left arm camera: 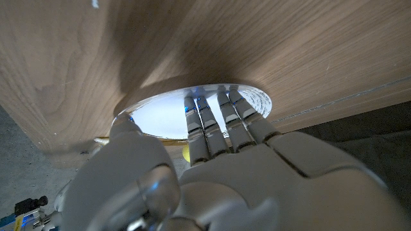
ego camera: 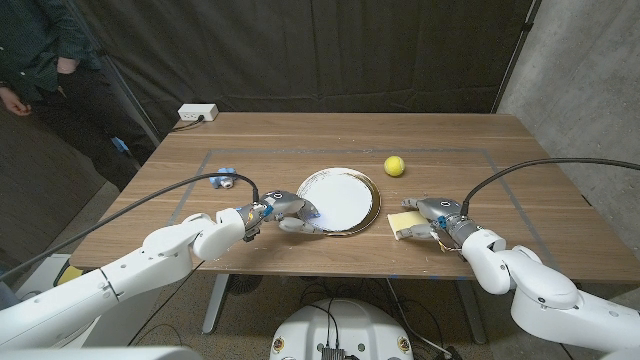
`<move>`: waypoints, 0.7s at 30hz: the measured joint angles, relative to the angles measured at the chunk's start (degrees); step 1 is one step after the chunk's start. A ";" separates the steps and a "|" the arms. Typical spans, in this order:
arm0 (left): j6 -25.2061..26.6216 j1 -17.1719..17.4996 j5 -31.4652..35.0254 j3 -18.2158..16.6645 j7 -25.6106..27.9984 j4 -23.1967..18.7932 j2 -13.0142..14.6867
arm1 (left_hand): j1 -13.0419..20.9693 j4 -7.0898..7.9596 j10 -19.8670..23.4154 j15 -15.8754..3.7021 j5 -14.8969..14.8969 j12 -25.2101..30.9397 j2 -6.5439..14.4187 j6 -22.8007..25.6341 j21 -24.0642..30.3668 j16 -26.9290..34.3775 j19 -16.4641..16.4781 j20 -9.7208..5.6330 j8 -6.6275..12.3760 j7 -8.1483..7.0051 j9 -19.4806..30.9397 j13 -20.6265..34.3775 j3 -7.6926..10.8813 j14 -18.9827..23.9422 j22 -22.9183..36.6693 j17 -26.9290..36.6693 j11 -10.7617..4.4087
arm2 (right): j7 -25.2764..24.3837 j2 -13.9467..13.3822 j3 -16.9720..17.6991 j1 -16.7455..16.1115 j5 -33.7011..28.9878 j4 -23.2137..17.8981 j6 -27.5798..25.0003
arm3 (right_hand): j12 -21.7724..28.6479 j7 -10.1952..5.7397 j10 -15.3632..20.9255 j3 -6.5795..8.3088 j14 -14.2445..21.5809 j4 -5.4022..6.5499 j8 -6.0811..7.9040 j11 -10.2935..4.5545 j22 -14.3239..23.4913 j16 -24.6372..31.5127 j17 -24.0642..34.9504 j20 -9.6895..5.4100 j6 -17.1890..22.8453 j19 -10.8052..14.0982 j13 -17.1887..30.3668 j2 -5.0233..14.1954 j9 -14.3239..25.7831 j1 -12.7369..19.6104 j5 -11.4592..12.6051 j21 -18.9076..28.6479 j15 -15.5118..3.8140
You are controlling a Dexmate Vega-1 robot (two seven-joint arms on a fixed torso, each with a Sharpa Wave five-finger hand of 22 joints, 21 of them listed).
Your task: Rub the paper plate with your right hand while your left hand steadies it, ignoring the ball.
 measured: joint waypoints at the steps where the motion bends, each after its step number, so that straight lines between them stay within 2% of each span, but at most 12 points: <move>1: 0.00 -0.03 0.00 0.02 0.00 0.06 -0.03 | 0.00 0.00 0.01 0.00 0.00 0.00 0.00 0.00 0.00 0.00 0.00 0.00 -0.17 0.00 0.00 0.00 0.00 0.00 0.00 0.00 -0.01 | 0.12 0.00 0.00 0.00 -0.46 0.00 -0.03 | 0.13 -0.02 0.88 -0.14 1.10 0.15 0.08 -0.12 0.00 0.27 0.06 -0.18 0.63 0.73 0.00 0.15 0.00 0.15 -0.18 0.08 0.01; 5: -0.26 -0.14 -0.13 0.09 0.15 0.29 -0.14 | 0.00 0.00 0.08 0.00 0.00 0.01 0.00 0.00 0.00 -0.22 0.00 0.00 -0.18 0.00 0.00 0.01 0.00 0.00 0.00 0.00 -0.08 | 0.51 0.47 -0.95 0.48 -1.56 0.48 -0.07 | 0.66 -0.42 3.88 0.09 4.94 0.39 0.40 -0.49 0.00 0.93 0.06 -0.45 2.81 3.82 0.00 0.73 0.00 0.73 -0.63 0.66 -0.19; 12: -0.35 -0.19 -0.22 0.20 0.28 0.50 -0.32 | 0.10 0.00 0.08 0.00 0.00 -0.21 0.08 0.22 0.00 -0.23 0.00 0.00 -0.18 -0.22 0.00 0.01 0.00 0.00 0.00 0.00 -0.08 | 1.79 1.33 -2.25 1.23 -4.70 1.28 -0.30 | 0.87 -1.24 5.00 0.09 5.95 0.38 0.85 -0.82 0.32 0.93 0.06 -0.44 4.67 4.22 0.00 0.82 0.00 1.42 -0.69 0.78 -0.23; 16: -0.35 -0.19 -0.23 0.26 0.41 0.52 -0.42 | 0.17 0.00 0.08 0.00 -0.41 -0.21 0.14 0.21 0.00 -0.23 0.00 0.00 -0.31 -0.22 0.00 0.01 0.00 0.00 0.00 0.00 -0.08 | 2.88 1.91 -3.04 1.66 -6.73 1.78 -0.60 | 1.09 -1.26 6.80 0.16 7.43 0.30 1.39 -1.06 0.43 0.93 0.05 -0.62 6.49 4.45 -0.01 1.05 -0.01 2.11 -1.09 0.96 -0.33; 21: -0.27 -0.15 -0.23 0.33 0.46 0.52 -0.50 | 0.61 0.00 0.08 0.00 -0.45 -0.21 -0.29 0.21 0.00 -0.23 0.00 0.00 -0.40 -0.22 0.00 0.00 0.00 0.00 -0.01 0.00 -0.08 | 3.57 2.51 -3.53 1.86 -8.12 2.44 -0.77 | 1.75 -1.06 10.10 0.84 11.01 0.12 2.01 -1.50 0.23 1.00 0.03 -0.81 10.04 7.05 -0.04 2.04 -0.01 3.55 -1.71 0.97 -0.39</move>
